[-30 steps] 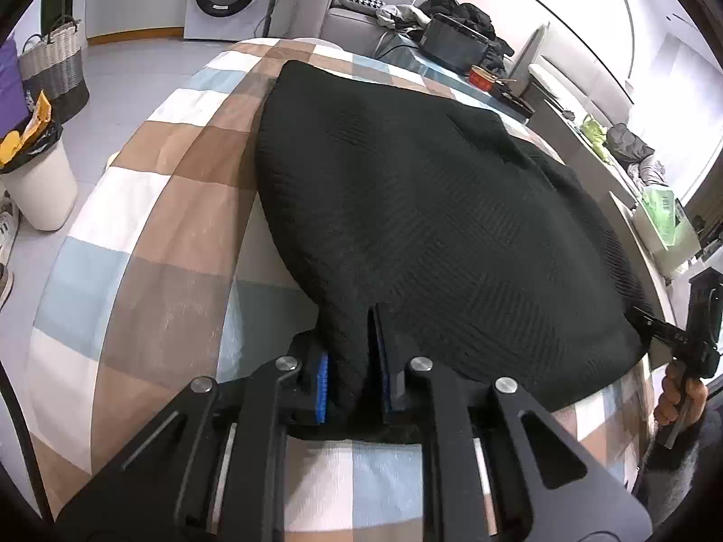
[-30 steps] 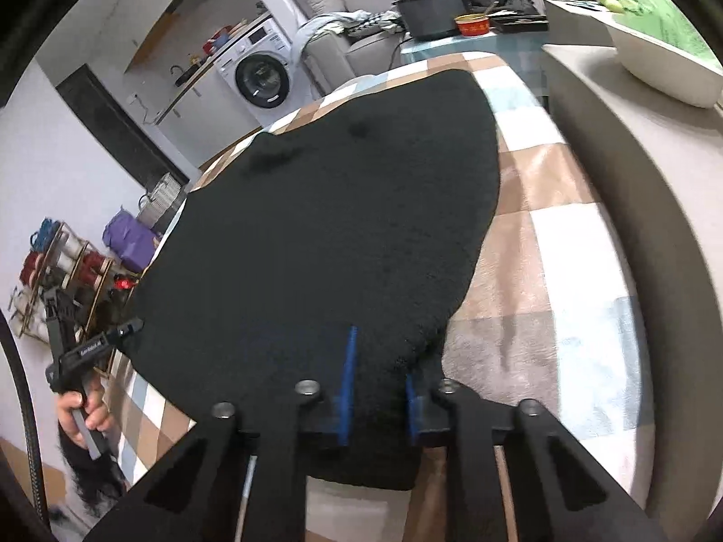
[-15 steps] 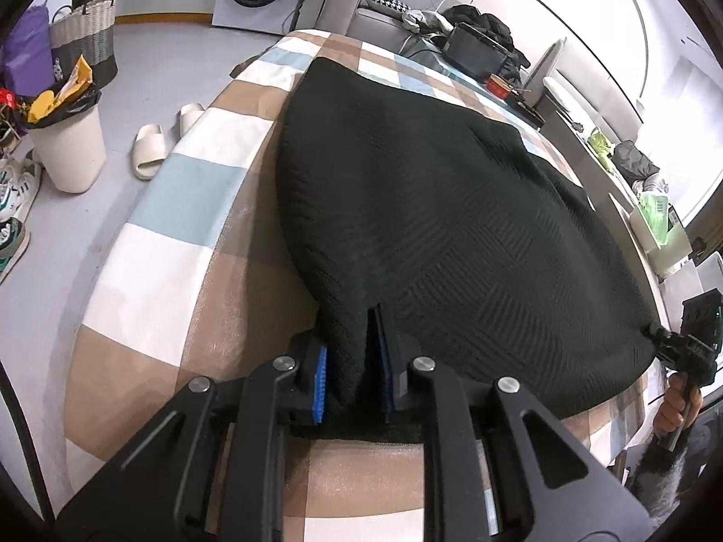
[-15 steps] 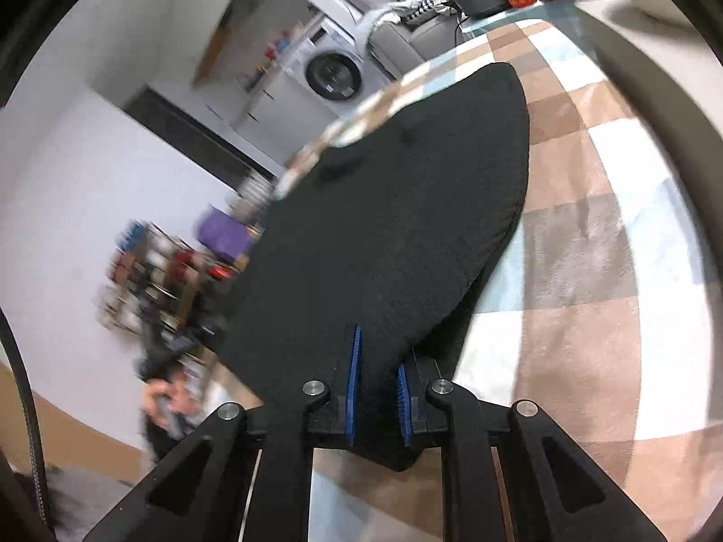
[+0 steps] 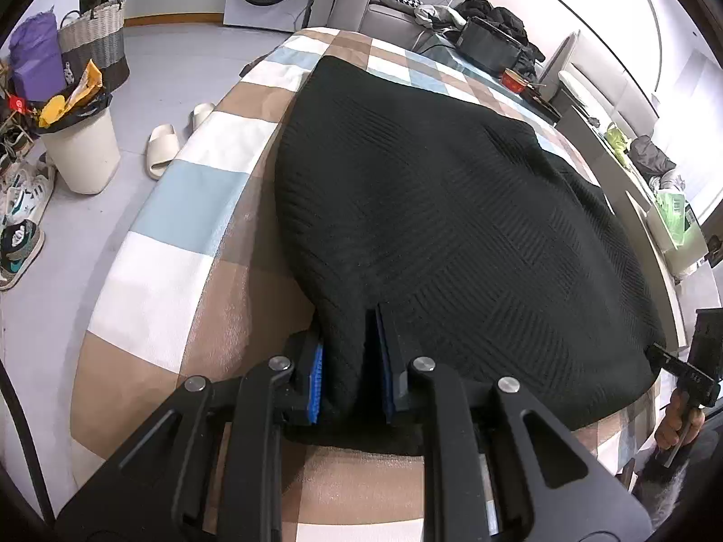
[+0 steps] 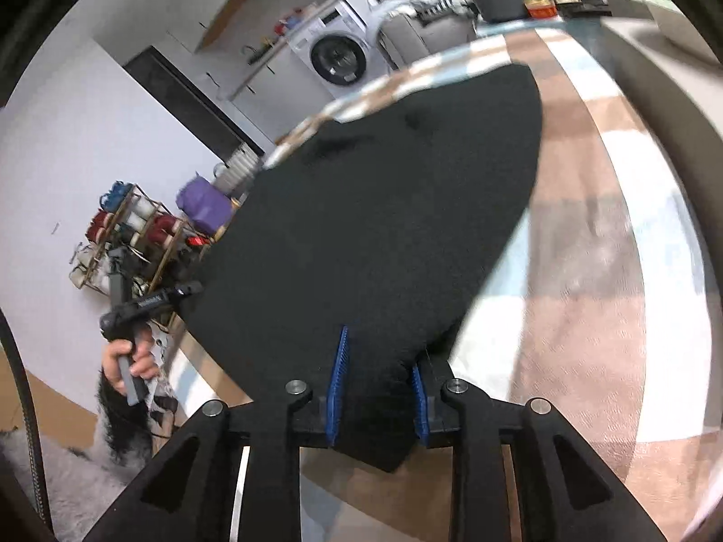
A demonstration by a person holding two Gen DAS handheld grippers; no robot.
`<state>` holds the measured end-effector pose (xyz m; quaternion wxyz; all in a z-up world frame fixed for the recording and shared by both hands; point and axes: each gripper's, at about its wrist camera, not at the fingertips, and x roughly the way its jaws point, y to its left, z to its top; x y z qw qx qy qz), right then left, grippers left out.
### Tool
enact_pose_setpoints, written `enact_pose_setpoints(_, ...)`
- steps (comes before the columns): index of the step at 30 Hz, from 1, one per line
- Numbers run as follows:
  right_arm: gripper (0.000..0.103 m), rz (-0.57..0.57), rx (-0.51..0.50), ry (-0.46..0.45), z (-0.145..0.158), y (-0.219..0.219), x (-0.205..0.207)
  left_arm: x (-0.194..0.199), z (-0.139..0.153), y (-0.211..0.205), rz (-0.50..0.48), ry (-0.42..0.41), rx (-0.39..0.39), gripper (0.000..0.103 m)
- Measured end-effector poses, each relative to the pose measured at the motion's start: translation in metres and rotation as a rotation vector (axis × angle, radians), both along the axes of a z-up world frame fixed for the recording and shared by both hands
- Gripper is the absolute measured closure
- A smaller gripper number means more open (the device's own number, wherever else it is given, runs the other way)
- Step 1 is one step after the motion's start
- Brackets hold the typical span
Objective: Fold small clothes
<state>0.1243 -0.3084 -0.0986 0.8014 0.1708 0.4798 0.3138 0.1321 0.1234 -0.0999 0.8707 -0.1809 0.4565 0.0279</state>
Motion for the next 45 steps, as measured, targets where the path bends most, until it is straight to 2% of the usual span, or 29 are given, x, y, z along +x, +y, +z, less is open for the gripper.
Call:
enact_pose_setpoints(6, 0.076, 0.069, 0.028, -0.003, -0.006, -0.004, -0.009, -0.003, -0.001, 0.001, 0.002, -0.003, -0.005, 0.088)
enact_pose_setpoints(9, 0.091, 0.046, -0.01, -0.026, 0.0, -0.002, -0.011, -0.003, -0.001, 0.001, 0.001, -0.008, -0.001, 0.088)
enact_pose_setpoints(14, 0.093, -0.007, -0.015, -0.135, 0.042, -0.008, -0.018, -0.007, -0.005, 0.007, 0.002, -0.017, -0.021, 0.087)
enact_pose_setpoints(18, 0.094, -0.001, -0.026, -0.065, 0.048, -0.011, -0.014, -0.008, -0.007, 0.011, 0.002, -0.019, -0.036, 0.082)
enact_pose_setpoints(23, 0.093, -0.041, -0.119, 0.063, 0.02, -0.013, -0.003, -0.009, -0.009, 0.013, 0.001, -0.019, -0.04, 0.081)
enact_pose_setpoints(29, 0.093, -0.072, -0.127, 0.05, 0.019, -0.028, -0.002, -0.009, -0.009, 0.013, 0.003, -0.016, -0.039, 0.081)
enact_pose_setpoints(34, 0.09, -0.087, -0.015, 0.076, 0.013, -0.047, -0.002, -0.007, -0.009, 0.011, 0.009, -0.013, -0.028, 0.081)
enact_pose_setpoints(37, 0.09, -0.078, 0.016, 0.085, 0.007, -0.043, -0.002, -0.006, -0.008, 0.01, 0.014, -0.008, -0.022, 0.081)
enact_pose_setpoints(39, 0.09, -0.075, 0.015, 0.079, 0.005, -0.04, -0.002, -0.005, -0.008, 0.009, 0.014, -0.005, -0.016, 0.081)
enact_pose_setpoints(43, 0.098, -0.091, -0.007, 0.046, 0.012, -0.039, -0.005, -0.006, -0.008, 0.01, 0.014, -0.002, -0.022, 0.081)
enact_pose_setpoints(45, 0.098, -0.095, -0.062, 0.029, 0.018, -0.039, -0.007, -0.006, -0.008, 0.01, 0.014, -0.003, -0.023, 0.081)
